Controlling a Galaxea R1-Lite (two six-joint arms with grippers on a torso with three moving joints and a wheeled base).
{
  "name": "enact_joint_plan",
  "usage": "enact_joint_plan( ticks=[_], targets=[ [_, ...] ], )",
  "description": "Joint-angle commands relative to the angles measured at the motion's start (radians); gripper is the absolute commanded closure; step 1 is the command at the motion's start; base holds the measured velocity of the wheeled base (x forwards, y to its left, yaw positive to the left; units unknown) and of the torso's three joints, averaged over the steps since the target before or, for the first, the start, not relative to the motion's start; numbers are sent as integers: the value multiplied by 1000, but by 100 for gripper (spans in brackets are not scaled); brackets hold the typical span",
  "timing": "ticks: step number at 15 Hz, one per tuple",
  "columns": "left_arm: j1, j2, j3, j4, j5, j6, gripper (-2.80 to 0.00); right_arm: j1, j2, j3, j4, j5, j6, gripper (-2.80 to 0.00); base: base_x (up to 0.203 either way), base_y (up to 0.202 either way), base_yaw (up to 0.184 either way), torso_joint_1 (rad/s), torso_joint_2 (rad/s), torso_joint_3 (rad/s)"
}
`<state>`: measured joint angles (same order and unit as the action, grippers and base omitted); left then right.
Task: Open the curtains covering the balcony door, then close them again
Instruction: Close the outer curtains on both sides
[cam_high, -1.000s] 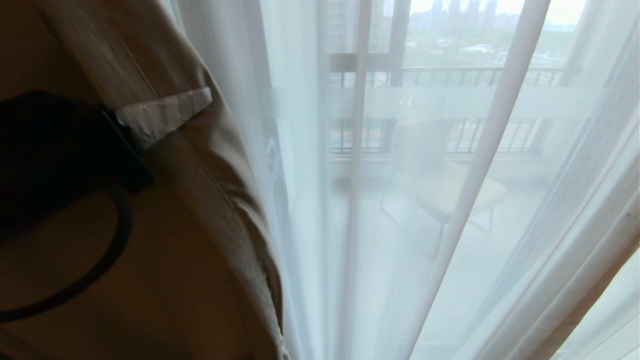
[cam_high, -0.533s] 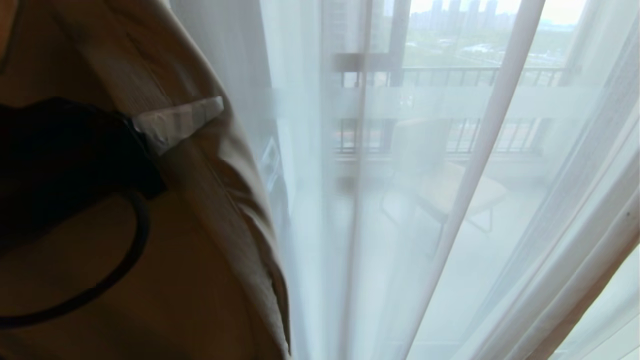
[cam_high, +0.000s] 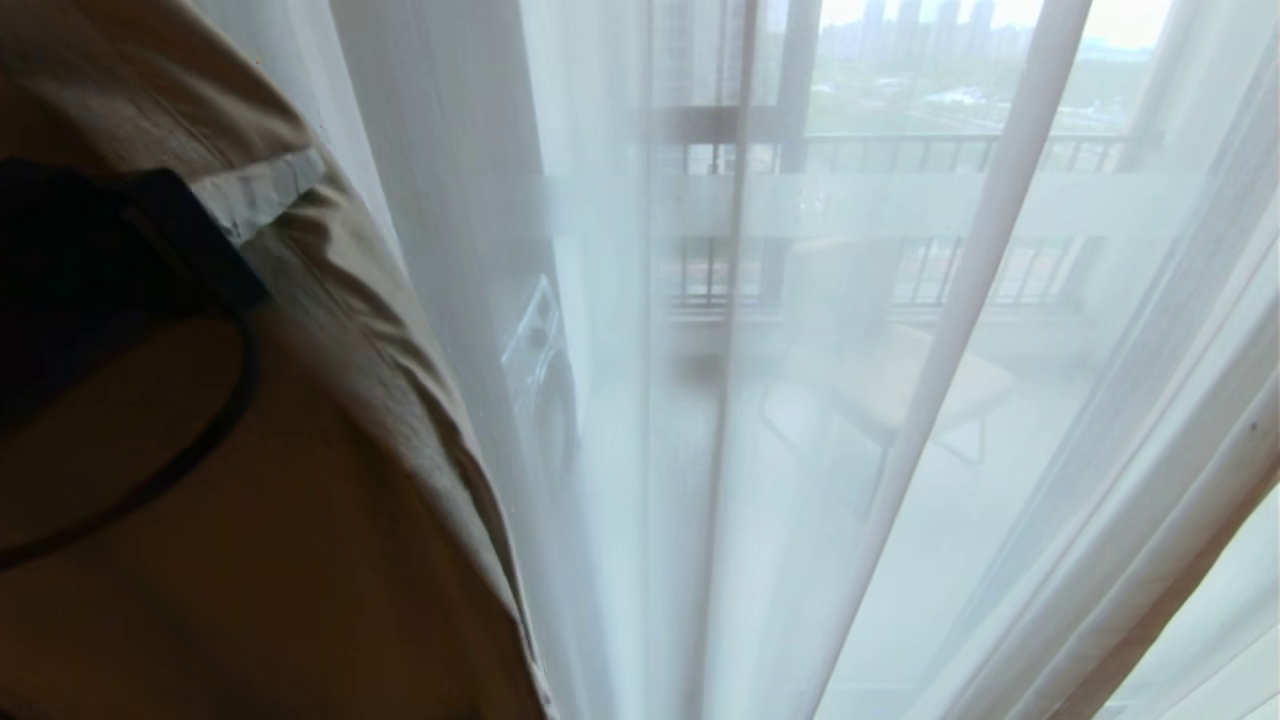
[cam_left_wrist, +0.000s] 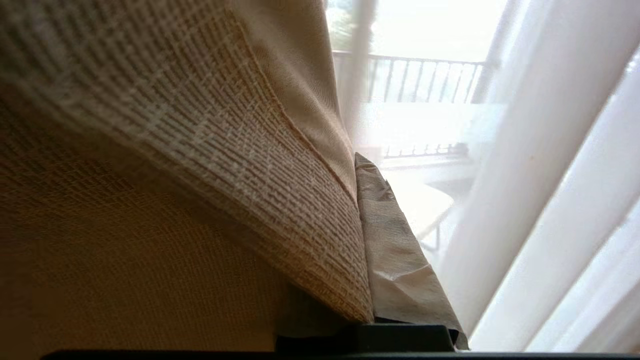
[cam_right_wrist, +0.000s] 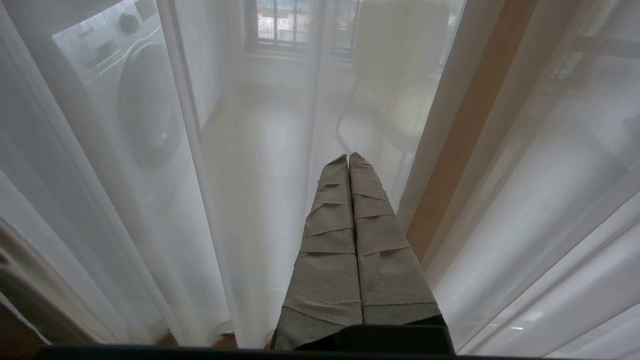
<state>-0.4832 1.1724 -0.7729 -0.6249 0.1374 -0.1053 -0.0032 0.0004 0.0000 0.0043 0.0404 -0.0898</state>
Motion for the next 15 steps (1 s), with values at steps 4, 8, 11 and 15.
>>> enact_joint_plan(
  ticks=[4, 8, 11, 15],
  targets=[
    [260, -19, -28, -6, -5, 4, 0, 0, 0, 0, 0, 1, -1, 0, 0, 0, 0, 0, 0, 0],
    [386, -19, -37, -6, -8, 3, 0, 0, 0, 0, 0, 1, -1, 0, 0, 0, 0, 0, 0, 0],
    [397, -19, -37, -4, -9, 3, 0, 0, 0, 0, 0, 1, -1, 0, 0, 0, 0, 0, 0, 0],
    [389, -31, -28, 0, -13, 4, 0, 0, 0, 0, 0, 1, -1, 0, 0, 0, 0, 0, 0, 0]
  ],
)
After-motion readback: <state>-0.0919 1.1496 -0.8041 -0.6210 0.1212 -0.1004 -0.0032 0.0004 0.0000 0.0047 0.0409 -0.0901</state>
